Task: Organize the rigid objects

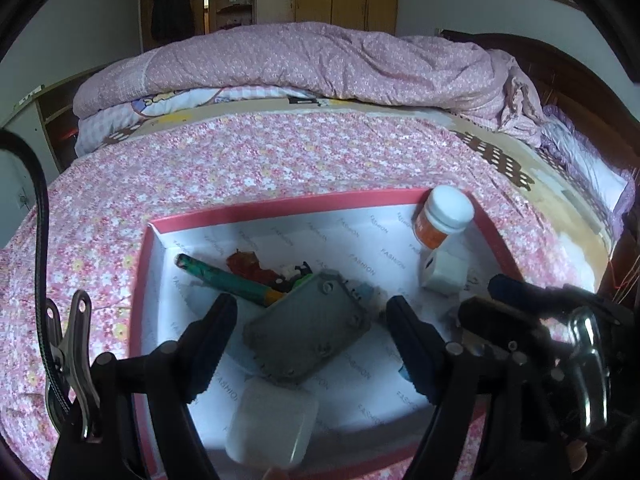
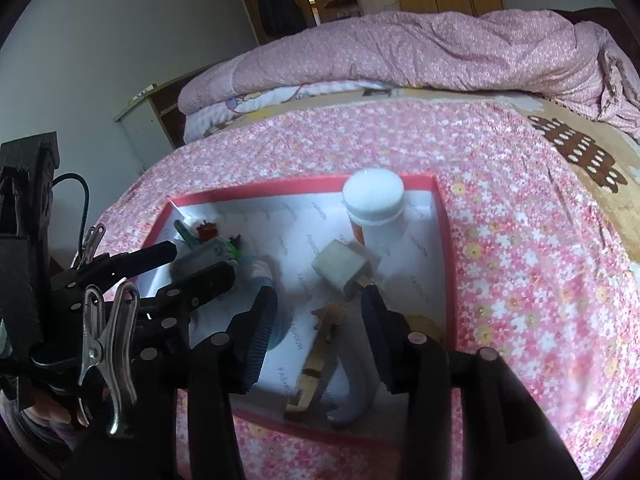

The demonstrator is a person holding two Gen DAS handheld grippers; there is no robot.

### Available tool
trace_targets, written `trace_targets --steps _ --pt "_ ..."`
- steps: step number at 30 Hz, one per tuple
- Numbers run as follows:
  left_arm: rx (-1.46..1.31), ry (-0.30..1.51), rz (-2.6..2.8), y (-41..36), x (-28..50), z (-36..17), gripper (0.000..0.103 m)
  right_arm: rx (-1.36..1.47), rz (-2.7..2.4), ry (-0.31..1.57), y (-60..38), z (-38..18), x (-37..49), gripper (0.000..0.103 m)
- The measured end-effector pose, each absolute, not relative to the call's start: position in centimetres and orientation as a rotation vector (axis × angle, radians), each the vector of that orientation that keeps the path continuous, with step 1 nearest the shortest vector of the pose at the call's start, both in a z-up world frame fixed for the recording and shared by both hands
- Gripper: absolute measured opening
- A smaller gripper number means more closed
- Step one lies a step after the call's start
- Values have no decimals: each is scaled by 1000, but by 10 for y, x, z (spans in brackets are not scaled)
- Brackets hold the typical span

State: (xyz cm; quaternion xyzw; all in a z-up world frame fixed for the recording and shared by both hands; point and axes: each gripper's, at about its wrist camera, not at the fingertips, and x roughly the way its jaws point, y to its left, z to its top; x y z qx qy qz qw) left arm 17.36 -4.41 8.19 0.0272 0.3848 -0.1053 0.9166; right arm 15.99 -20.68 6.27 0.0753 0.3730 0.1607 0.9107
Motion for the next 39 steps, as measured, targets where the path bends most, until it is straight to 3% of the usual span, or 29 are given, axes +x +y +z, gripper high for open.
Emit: trace_targets --steps 21,30,39 --pt "26 703 -150 -30 81 127 80 145 356 715 -196 99 82 46" --pt "30 795 -103 -26 51 91 81 96 263 773 -193 79 54 49" --pt "5 933 -101 -25 45 37 81 96 166 909 -197 23 50 49"
